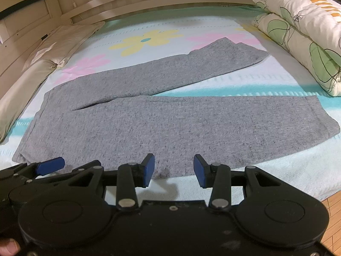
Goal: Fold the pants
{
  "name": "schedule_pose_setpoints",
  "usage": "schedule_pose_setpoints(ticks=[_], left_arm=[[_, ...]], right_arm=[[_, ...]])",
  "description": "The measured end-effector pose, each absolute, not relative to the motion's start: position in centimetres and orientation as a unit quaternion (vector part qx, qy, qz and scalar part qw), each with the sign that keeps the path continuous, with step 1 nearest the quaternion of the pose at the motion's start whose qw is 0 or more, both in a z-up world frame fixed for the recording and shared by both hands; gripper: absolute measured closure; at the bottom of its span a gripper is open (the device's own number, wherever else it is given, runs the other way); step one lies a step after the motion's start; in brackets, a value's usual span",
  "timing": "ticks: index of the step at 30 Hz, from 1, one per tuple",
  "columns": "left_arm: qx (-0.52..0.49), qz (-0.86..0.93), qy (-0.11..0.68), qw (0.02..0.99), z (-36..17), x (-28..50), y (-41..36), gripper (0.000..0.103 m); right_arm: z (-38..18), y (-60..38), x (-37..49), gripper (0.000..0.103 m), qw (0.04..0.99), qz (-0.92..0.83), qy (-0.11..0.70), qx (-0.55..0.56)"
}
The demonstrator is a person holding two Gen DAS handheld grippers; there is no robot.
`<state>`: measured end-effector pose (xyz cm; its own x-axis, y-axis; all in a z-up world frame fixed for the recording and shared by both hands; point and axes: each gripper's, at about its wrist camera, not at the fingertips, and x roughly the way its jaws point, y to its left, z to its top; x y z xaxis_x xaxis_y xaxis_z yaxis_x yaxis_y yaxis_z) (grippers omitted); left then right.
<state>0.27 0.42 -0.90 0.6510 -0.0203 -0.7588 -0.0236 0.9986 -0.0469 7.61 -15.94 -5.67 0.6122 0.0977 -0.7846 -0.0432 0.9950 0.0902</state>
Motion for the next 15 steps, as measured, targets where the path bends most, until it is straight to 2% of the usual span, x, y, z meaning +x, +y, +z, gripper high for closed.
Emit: schedule_pose_setpoints(ticks=[15], left_arm=[[-0.024, 0.002, 0.424, 0.905, -0.87, 0.58, 0.47, 0.032]], right_arm=[[-5.78, -15.79, 7.8, 0.059, 0.893, 0.043, 0.446, 0.03]])
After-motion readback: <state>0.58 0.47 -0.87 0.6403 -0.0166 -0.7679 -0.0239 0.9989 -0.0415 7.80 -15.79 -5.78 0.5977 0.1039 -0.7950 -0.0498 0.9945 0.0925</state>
